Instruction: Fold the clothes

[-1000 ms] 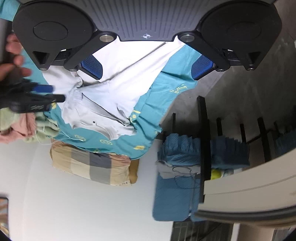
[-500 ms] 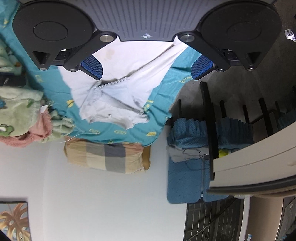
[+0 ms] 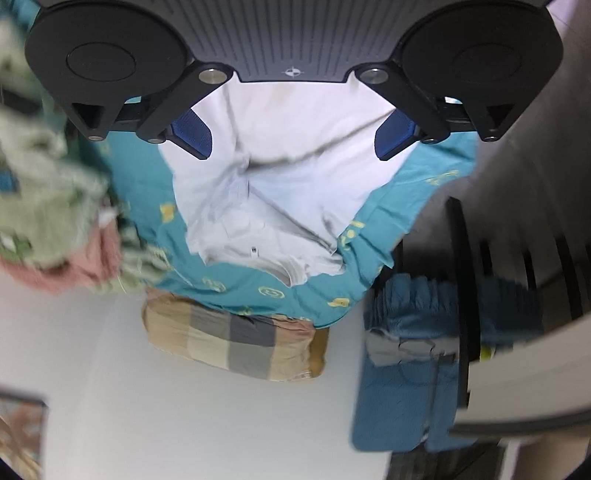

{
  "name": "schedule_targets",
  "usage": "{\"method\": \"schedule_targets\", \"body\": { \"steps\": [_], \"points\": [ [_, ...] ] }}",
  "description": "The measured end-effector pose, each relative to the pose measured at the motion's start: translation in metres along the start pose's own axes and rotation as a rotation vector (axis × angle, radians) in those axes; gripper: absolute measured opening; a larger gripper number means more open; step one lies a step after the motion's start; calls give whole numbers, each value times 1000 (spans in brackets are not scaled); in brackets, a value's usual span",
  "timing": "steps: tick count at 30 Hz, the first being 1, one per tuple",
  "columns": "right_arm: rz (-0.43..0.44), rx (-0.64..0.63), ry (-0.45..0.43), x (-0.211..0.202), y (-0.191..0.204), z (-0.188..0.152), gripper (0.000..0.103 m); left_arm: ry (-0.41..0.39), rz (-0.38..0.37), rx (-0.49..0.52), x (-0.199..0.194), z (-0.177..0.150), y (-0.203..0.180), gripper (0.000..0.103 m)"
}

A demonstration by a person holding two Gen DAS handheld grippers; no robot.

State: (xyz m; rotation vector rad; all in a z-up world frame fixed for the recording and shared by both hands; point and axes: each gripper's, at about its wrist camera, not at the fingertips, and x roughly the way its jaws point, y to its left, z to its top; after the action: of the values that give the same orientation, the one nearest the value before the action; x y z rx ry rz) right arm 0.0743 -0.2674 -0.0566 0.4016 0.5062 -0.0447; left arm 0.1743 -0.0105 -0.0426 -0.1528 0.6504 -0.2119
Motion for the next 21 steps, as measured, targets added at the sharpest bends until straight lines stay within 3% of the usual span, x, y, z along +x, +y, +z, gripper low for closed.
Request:
{"method": "schedule_targets", "body": {
  "steps": [11, 18, 21],
  "points": [
    [-84, 86, 9, 60, -46, 10, 62, -8, 66, -137, 187, 62, 2, 72],
    [-72, 117, 61, 91, -58, 7, 62, 47, 135, 26, 256, 67, -17, 56],
    [-70, 143, 76, 96, -62, 5, 62, 61, 162, 45, 274, 65, -20, 39]
  ]
}}
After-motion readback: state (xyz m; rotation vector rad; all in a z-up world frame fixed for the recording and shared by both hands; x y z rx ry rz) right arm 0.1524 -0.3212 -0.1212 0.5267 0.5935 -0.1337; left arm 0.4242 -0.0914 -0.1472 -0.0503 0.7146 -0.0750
